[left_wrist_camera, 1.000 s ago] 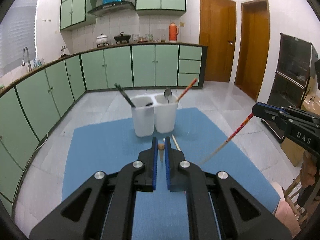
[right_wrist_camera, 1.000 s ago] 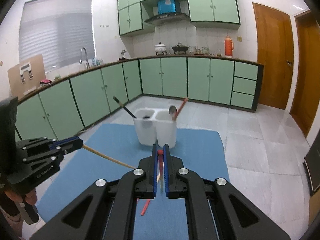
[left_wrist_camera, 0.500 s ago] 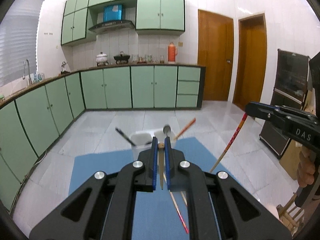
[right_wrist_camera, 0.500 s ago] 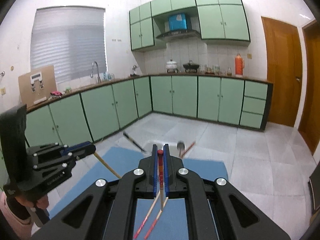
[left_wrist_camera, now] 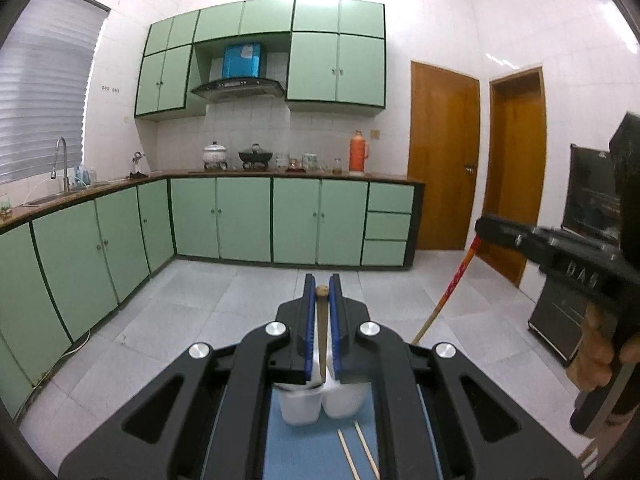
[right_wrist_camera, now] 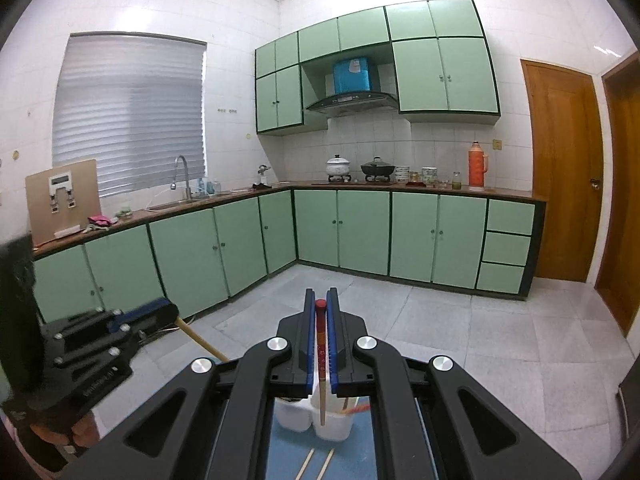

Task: Organize utensils
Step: 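Lift both chopsticks and drop them into the white holder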

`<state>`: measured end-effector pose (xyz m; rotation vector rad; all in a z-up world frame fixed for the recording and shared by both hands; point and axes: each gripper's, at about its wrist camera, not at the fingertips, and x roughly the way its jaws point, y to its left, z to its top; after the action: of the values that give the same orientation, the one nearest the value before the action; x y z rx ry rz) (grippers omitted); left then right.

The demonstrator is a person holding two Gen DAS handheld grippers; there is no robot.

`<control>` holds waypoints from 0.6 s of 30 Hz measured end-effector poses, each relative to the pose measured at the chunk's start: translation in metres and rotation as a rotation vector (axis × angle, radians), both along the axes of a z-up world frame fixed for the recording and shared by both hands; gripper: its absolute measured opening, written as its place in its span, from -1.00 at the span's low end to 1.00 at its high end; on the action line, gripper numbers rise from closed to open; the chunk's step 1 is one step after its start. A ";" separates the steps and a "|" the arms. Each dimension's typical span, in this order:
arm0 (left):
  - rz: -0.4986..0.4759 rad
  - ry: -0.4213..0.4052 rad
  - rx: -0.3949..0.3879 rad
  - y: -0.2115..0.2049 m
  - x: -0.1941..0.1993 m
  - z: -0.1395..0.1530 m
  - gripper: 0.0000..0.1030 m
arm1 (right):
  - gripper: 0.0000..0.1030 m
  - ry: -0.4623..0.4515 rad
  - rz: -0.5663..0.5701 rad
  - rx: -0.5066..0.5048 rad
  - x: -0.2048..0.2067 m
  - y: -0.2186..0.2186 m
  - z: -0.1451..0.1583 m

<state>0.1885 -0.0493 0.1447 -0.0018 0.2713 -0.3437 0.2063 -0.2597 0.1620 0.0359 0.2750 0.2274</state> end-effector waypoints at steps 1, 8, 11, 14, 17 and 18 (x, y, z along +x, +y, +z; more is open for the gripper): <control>-0.001 0.001 -0.001 -0.001 0.004 0.000 -0.89 | -0.90 0.002 -0.006 -0.005 0.009 0.001 -0.001; 0.027 0.058 0.042 -0.016 0.056 -0.027 -0.89 | -0.90 0.059 -0.031 0.000 0.064 0.004 -0.032; 0.026 0.091 0.059 -0.018 0.071 -0.043 -0.89 | -0.90 0.100 -0.033 0.006 0.084 0.004 -0.054; 0.025 0.128 0.082 -0.023 0.086 -0.061 -0.89 | -0.90 0.129 -0.033 -0.009 0.092 0.007 -0.070; 0.026 0.148 0.091 -0.021 0.092 -0.074 -0.89 | -0.90 0.157 -0.030 -0.027 0.097 0.010 -0.085; 0.026 0.159 0.093 -0.021 0.094 -0.078 -0.89 | -0.90 0.164 -0.028 -0.031 0.097 0.010 -0.089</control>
<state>0.2829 -0.0704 0.0667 0.0587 0.4440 -0.3057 0.3037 -0.2499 0.0732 0.0276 0.4407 0.1926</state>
